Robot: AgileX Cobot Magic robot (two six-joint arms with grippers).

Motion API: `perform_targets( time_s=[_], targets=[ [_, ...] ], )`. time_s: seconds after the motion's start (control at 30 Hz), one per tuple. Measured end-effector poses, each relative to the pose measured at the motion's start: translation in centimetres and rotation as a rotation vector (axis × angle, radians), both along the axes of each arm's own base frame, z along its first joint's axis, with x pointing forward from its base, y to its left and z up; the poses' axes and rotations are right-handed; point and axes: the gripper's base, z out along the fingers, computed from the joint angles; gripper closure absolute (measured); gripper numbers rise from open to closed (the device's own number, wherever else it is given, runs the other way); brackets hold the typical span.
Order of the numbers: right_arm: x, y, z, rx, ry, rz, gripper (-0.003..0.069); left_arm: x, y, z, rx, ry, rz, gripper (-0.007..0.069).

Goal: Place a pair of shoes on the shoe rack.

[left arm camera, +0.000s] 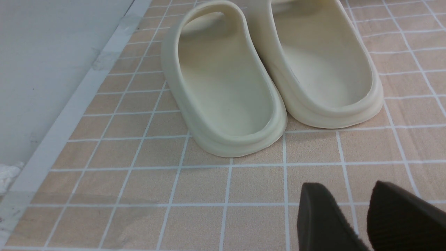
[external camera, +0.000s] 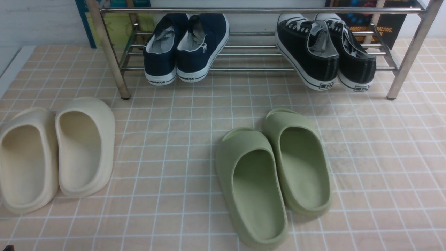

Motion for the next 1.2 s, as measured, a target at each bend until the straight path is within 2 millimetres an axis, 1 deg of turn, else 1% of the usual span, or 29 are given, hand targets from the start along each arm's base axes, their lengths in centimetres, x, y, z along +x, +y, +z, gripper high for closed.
perform_targets(
  time_s=[1.2],
  targets=[
    [0.00, 0.00, 0.00, 0.000, 0.000, 0.000, 0.0651, 0.00, 0.00, 0.00, 0.000, 0.000, 0.000, 0.0386]
  ],
)
